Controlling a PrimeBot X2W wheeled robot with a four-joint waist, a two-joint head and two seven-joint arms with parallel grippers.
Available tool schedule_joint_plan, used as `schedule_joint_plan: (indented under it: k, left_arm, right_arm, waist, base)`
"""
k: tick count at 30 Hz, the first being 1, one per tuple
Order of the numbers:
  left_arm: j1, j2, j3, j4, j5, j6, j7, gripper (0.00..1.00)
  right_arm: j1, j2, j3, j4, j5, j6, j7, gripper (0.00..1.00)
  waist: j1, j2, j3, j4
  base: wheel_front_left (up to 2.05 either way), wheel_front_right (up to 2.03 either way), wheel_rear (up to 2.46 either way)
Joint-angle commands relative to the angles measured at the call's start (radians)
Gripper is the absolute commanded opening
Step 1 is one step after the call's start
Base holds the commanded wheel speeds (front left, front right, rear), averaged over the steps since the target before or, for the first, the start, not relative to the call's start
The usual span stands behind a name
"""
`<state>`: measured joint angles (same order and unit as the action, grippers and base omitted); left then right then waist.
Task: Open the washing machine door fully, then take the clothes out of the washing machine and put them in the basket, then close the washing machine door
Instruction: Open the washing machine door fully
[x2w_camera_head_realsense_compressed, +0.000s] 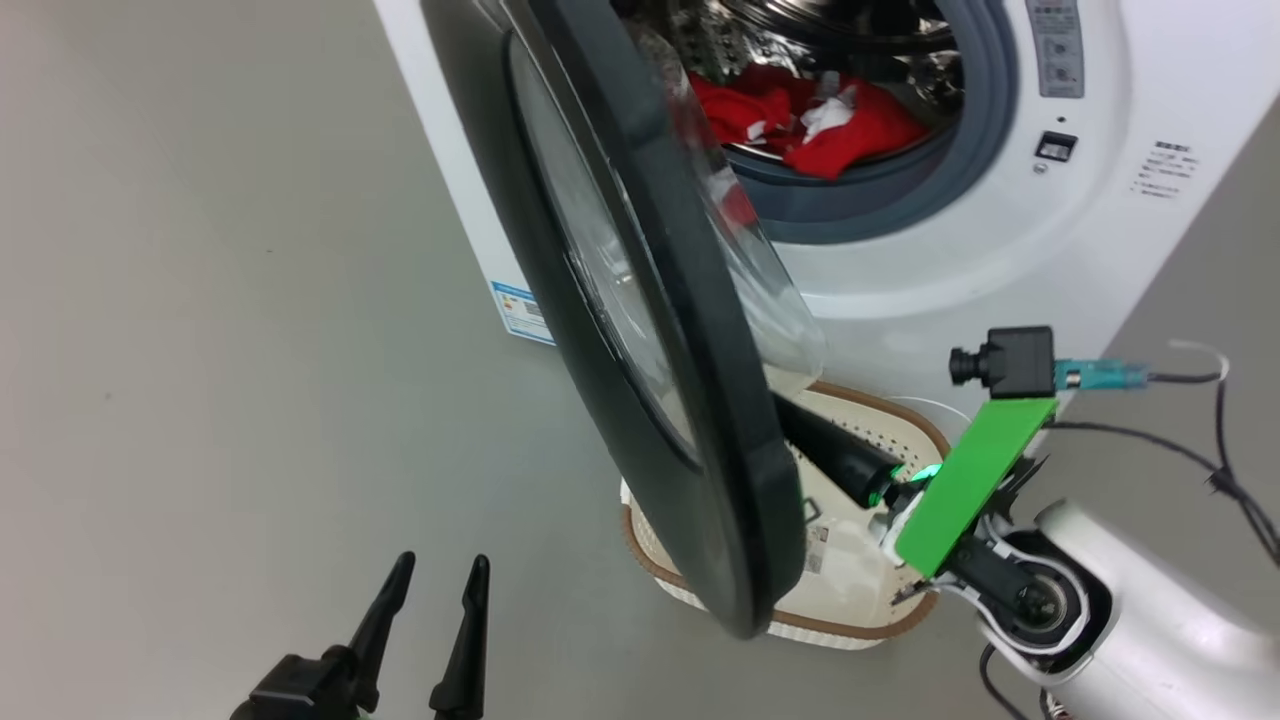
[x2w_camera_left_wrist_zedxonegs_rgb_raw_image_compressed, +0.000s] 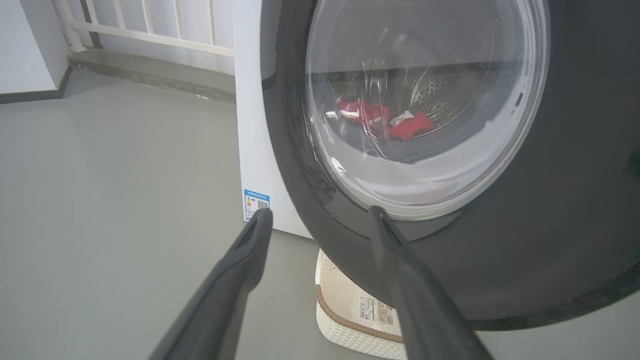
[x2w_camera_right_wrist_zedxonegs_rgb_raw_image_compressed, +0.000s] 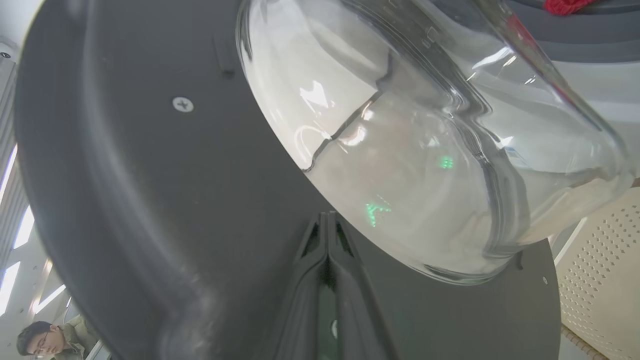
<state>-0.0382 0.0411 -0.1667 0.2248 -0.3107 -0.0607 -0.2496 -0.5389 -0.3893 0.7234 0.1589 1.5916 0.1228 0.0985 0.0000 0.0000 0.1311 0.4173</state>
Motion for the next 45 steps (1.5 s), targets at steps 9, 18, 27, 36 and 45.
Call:
schedule_joint_plan:
  k: [9,18,27,36,45]
  left_arm:
    - [0.012,0.009,0.032,-0.034,-0.001,0.01,-0.012,1.0]
    - [0.027,0.009,0.046,-0.059,-0.011,0.027,-0.012,1.0]
    - [0.045,0.009,0.06,-0.086,-0.022,0.046,-0.012,1.0]
    - [0.057,0.009,0.068,-0.098,-0.018,0.05,-0.012,1.0]
    - [0.063,0.009,0.072,-0.106,-0.018,0.053,-0.012,1.0]
  right_arm:
    - [0.047,0.042,0.023,-0.047,-0.01,0.008,0.011,0.0]
    - [0.038,0.083,0.048,-0.047,-0.012,0.008,0.043,0.0]
    - [0.021,0.12,0.07,-0.037,-0.015,0.008,0.073,0.0]
    - [0.018,0.139,0.072,-0.032,-0.013,0.008,0.087,0.0]
    - [0.018,0.15,0.072,-0.031,-0.015,0.008,0.096,0.0]
  waist:
    - [0.0,0.0,-0.032,0.07]
    - [0.0,0.0,-0.031,0.091]
    - [0.0,0.0,-0.03,0.097]
    - [0.0,0.0,-0.033,0.099]
    - [0.0,0.0,-0.035,0.099]
  base:
    - [0.0,0.0,0.0]
    - [0.0,0.0,0.0]
    - [0.0,0.0,0.0]
    - [0.0,0.0,0.0]
    - [0.0,0.0,0.0]
